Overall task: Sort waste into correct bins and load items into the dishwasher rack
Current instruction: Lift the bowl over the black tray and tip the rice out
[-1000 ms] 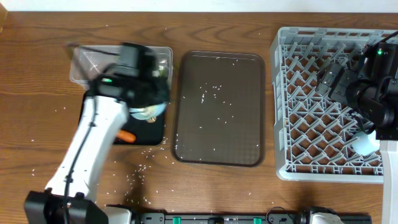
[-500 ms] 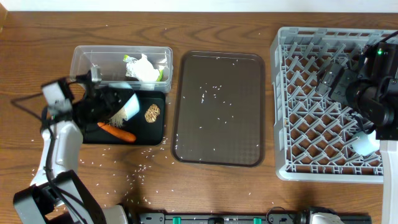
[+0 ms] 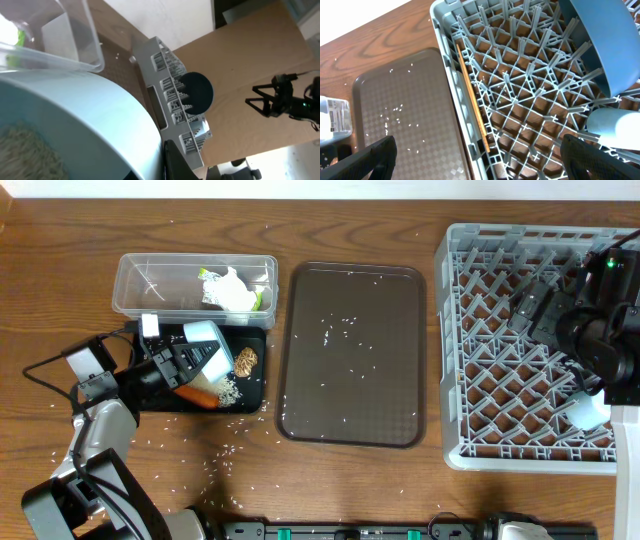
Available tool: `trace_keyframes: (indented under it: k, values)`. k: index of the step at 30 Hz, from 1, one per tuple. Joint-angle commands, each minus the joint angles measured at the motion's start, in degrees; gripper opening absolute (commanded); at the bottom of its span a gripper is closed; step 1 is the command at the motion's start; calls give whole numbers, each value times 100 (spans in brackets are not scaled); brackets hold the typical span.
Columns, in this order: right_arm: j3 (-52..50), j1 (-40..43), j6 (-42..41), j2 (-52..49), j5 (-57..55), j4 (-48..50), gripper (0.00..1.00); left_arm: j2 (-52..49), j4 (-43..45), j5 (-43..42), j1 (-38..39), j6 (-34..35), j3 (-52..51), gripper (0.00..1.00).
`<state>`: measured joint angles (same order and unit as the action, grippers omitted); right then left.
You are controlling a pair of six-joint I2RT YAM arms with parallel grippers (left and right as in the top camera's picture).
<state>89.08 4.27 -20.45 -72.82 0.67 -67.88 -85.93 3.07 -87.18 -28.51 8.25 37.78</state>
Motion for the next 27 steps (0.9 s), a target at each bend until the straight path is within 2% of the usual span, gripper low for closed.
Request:
trace_keyframes:
  k: [1,8,9,10,11,12,13,14,15,16,18,20,21,23,25,26,27]
  values:
    - [11,15,-52,-28,22,9,99,96,17,-94,-57,-664,-13,6]
    - [11,15,-52,-28,22,39,99,83,13,208,-57,-629,-28,6]
    - [11,15,-52,-28,22,42,99,74,-96,695,-57,-509,-50,6]
    - [11,15,-52,-28,22,48,99,74,-96,835,-63,-50,-50,6]
    - [11,15,-52,-28,22,61,99,74,28,634,-61,190,-50,6]
    - [11,15,-52,-28,22,59,99,74,101,413,-44,-11,-50,6]
    - [11,15,-52,-28,22,57,99,74,20,579,-28,-413,-55,6]
    - [11,15,-52,-28,22,61,99,63,-116,1040,-44,-234,-55,6]
    - [11,15,-52,-28,22,83,99,63,-48,1167,-83,350,-55,6]
    - [11,15,-52,-28,24,94,99,63,238,691,-90,595,-55,6]
    - [11,15,-52,-26,22,83,99,63,651,-114,-50,-50,-55,6]
    - [11,15,-52,-28,22,87,99,63,686,-35,-76,227,-52,6]
    - [11,15,-52,-28,24,101,99,63,815,-297,-74,179,-55,7]
    - [11,15,-52,-26,24,98,99,59,785,-144,-50,-236,-94,6]
    - [11,15,-52,-28,24,101,99,52,608,728,-61,542,-98,6]
    - [11,15,-52,-28,24,101,99,52,702,557,-48,579,-98,6]
    - [11,15,-52,-26,24,101,99,52,807,164,4,229,-98,6]
